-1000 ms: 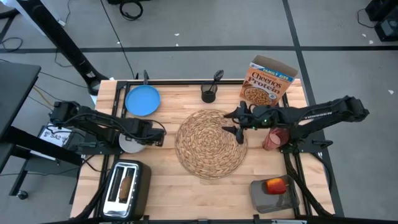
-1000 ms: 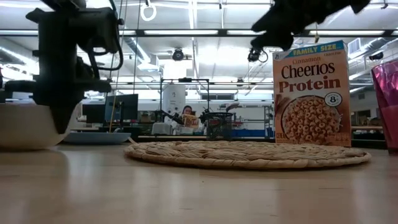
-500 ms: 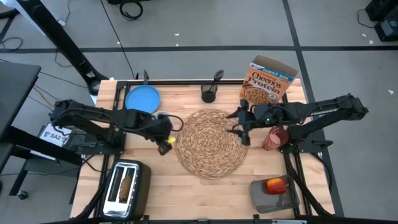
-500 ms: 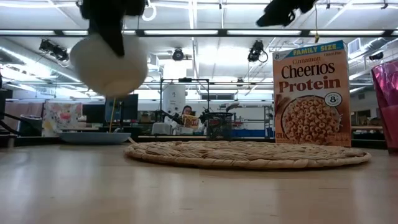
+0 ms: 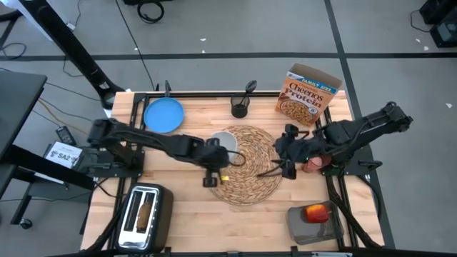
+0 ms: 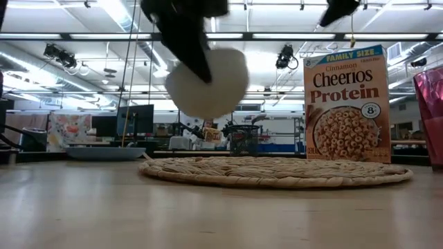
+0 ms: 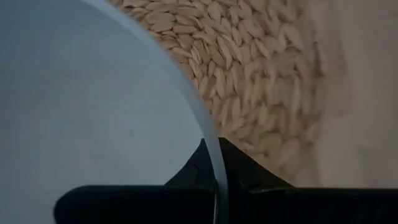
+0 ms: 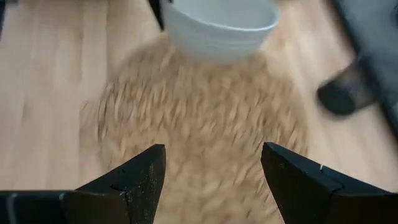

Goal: Arrange a breakfast setting
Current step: Put the white bowl on the brown placemat

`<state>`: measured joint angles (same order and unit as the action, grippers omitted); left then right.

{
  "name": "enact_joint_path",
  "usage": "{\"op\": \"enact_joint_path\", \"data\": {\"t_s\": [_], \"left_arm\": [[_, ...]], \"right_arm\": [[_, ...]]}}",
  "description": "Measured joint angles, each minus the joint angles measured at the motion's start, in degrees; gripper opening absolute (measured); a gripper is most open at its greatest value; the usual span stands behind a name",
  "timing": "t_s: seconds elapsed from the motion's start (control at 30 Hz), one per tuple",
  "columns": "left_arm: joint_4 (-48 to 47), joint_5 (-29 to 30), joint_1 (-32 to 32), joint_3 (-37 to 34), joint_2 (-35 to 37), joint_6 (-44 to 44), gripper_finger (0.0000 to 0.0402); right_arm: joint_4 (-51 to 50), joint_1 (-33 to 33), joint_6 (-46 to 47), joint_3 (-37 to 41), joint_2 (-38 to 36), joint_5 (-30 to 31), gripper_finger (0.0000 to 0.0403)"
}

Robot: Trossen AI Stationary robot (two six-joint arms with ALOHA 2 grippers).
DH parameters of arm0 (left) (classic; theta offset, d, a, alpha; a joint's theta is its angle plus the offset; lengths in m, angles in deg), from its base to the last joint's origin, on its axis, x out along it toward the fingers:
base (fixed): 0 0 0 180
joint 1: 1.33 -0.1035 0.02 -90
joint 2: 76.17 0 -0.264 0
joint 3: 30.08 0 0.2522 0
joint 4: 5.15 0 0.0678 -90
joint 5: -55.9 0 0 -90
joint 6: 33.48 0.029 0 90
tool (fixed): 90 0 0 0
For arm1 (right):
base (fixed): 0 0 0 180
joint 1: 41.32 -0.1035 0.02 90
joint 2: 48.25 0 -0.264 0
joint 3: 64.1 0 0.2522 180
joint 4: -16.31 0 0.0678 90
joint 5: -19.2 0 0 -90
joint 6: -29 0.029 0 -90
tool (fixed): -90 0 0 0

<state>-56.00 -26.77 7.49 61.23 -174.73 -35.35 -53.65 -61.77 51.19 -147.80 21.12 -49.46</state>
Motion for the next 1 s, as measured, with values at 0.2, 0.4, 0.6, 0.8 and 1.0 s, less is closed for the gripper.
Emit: {"op": "enact_joint_path", "data": {"t_s": [0.2, 0.4, 0.6, 0.8, 1.0], "left_arm": [[4.41, 1.52, -2.13, 4.17, -9.93, 6.63, 0.0006], [5.67, 2.44, -4.01, 8.59, -16.43, 13.04, 0.0006], [7.19, 1.96, -3.11, 8.37, -17.91, 19.28, 0.0021], [9.68, 2.02, -3.02, 8.33, -17.93, 19.14, 0.0023], [10.06, 2.03, -3.17, 8.33, -18.45, 16.02, 0.0058]], "right_arm": [[-6.87, -3.42, 9.14, 0.05, 2.15, -1.90, 0.0268], [-7.46, -4.72, 11.30, 0.05, 5.48, -3.15, 0.0268], [-7.74, -4.54, 11.22, 0.08, 7.58, -4.80, 0.0268], [-7.93, -3.83, 10.82, 0.08, 7.14, -4.59, 0.0270], [-8.14, -1.75, 10.24, 0.08, 7.14, -5.97, 0.0291]]}}
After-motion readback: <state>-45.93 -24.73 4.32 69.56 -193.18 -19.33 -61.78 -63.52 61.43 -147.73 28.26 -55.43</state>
